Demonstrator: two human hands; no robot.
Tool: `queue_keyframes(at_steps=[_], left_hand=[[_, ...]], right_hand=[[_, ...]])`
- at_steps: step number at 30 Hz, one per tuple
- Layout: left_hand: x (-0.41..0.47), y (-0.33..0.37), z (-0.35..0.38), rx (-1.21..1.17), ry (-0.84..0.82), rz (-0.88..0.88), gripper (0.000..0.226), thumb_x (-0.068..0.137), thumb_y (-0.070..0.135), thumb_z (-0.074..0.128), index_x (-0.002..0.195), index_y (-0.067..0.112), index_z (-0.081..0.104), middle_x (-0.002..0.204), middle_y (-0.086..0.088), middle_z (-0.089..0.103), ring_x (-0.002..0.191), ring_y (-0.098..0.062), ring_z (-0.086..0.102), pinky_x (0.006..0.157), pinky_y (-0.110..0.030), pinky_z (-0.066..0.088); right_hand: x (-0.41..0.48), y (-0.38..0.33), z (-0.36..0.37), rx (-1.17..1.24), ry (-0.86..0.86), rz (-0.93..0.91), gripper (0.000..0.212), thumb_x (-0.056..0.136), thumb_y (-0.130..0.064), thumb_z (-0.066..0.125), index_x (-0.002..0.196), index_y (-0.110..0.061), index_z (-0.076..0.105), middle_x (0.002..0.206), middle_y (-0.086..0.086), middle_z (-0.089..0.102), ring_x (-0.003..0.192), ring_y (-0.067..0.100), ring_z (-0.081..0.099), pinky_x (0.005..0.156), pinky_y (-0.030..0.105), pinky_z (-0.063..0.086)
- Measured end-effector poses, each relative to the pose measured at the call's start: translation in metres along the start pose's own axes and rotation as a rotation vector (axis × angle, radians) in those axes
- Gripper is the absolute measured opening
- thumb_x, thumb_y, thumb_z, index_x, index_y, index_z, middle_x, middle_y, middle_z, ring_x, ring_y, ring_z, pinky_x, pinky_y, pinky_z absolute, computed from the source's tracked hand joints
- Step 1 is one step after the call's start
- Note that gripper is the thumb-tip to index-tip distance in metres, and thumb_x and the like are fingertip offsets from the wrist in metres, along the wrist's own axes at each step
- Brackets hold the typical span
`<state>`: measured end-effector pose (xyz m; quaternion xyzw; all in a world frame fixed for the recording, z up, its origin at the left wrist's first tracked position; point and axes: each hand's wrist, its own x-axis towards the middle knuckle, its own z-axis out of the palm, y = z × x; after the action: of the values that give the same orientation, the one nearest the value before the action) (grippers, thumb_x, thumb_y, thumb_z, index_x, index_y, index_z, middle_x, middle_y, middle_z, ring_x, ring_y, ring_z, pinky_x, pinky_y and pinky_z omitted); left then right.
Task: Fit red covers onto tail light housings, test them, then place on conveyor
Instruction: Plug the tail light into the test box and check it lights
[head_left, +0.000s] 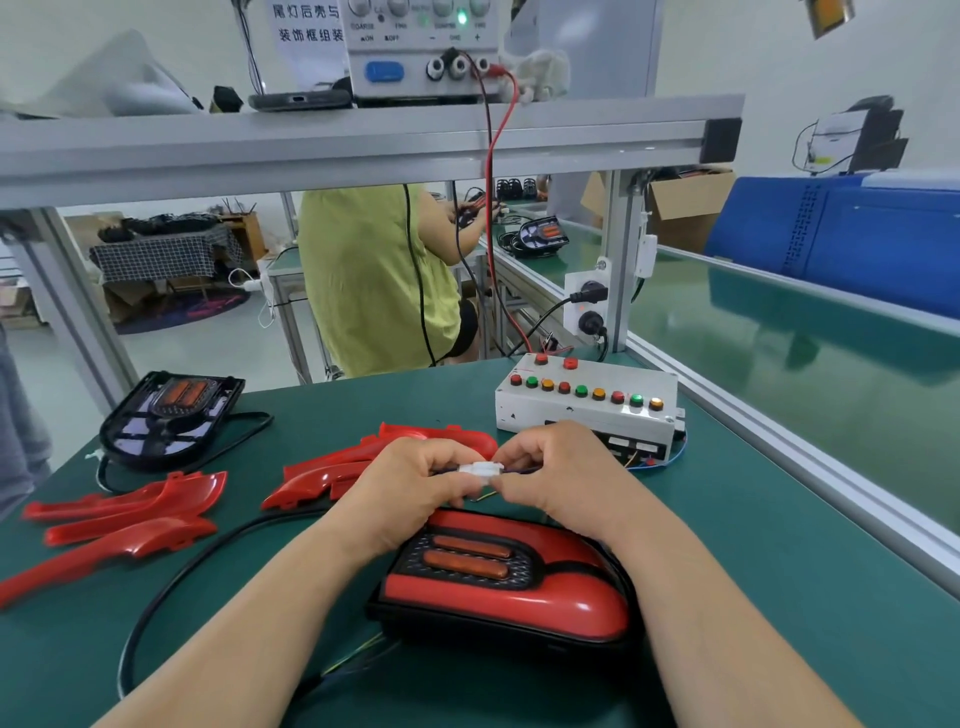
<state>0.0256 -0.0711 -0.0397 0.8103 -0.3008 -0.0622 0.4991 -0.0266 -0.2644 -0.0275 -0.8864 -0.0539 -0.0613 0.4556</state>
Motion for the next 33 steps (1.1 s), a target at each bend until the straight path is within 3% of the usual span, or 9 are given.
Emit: queue_keyframes(at_steps=[6,10,15,19,23,27,29,33], left_hand=[[-0.001,0.002,0.000,0.010,0.002,0.009,0.015,0.087,0.015,0.073,0.089,0.029,0.078,0.081,0.008,0.075,0.068,-0.003,0.063,0.069,-0.017,0.052],[-0.001,0.003,0.000,0.011,0.006,0.024,0.012,0.087,0.015,0.073,0.089,0.024,0.079,0.081,0.005,0.075,0.067,-0.005,0.063,0.068,-0.017,0.052],[-0.001,0.005,0.001,0.007,0.020,0.013,0.012,0.087,0.015,0.073,0.091,0.025,0.079,0.085,-0.003,0.075,0.072,-0.016,0.067,0.073,-0.027,0.056],[-0.004,0.002,-0.012,-0.028,0.130,-0.054,0.010,0.086,0.015,0.074,0.088,0.024,0.078,0.076,-0.003,0.074,0.065,-0.007,0.064,0.072,-0.017,0.052],[-0.007,-0.001,-0.022,-0.005,0.140,-0.058,0.014,0.087,0.014,0.072,0.089,0.026,0.077,0.073,0.003,0.073,0.065,-0.006,0.064,0.075,-0.016,0.051],[-0.008,-0.005,-0.022,0.155,0.089,-0.070,0.011,0.089,0.032,0.071,0.099,0.031,0.076,0.092,0.018,0.074,0.084,0.002,0.066,0.087,-0.018,0.048],[-0.007,-0.008,-0.023,0.279,0.085,-0.078,0.016,0.091,0.035,0.068,0.106,0.034,0.075,0.102,0.023,0.070,0.099,0.008,0.061,0.093,-0.016,0.043],[-0.009,-0.010,-0.022,0.404,0.034,-0.055,0.025,0.091,0.028,0.069,0.116,0.029,0.071,0.110,0.025,0.059,0.104,0.013,0.053,0.097,-0.011,0.038]], right_hand=[[0.000,0.001,0.000,0.002,0.005,0.005,0.014,0.075,-0.023,0.078,0.089,-0.023,0.078,0.076,-0.007,0.074,0.064,-0.001,0.063,0.057,0.011,0.045],[0.000,-0.001,-0.002,0.020,0.006,0.010,0.013,0.076,-0.022,0.078,0.089,-0.022,0.078,0.076,-0.004,0.074,0.060,-0.003,0.059,0.056,0.012,0.044],[-0.001,-0.004,-0.003,0.024,-0.001,0.013,0.011,0.077,-0.019,0.078,0.088,-0.020,0.078,0.076,0.000,0.074,0.060,-0.001,0.057,0.058,0.015,0.046],[-0.006,0.001,-0.015,0.087,0.104,0.051,0.007,0.078,-0.016,0.079,0.082,-0.021,0.076,0.076,0.001,0.073,0.058,0.000,0.055,0.057,0.013,0.045],[-0.006,0.005,-0.015,0.035,0.089,0.059,0.005,0.079,-0.020,0.078,0.082,-0.022,0.075,0.080,0.002,0.073,0.063,0.005,0.057,0.060,0.017,0.047],[0.000,0.013,-0.014,-0.135,0.051,0.101,0.009,0.079,-0.023,0.079,0.086,-0.022,0.073,0.081,-0.006,0.071,0.068,0.004,0.061,0.057,0.008,0.043],[0.001,0.018,-0.015,-0.207,0.042,0.146,0.012,0.078,-0.028,0.081,0.085,-0.023,0.072,0.082,-0.008,0.070,0.074,0.007,0.064,0.063,0.016,0.048],[0.003,0.023,-0.014,-0.329,-0.038,0.191,0.019,0.076,-0.039,0.081,0.089,-0.027,0.075,0.088,-0.015,0.067,0.085,0.007,0.064,0.072,0.022,0.049]])
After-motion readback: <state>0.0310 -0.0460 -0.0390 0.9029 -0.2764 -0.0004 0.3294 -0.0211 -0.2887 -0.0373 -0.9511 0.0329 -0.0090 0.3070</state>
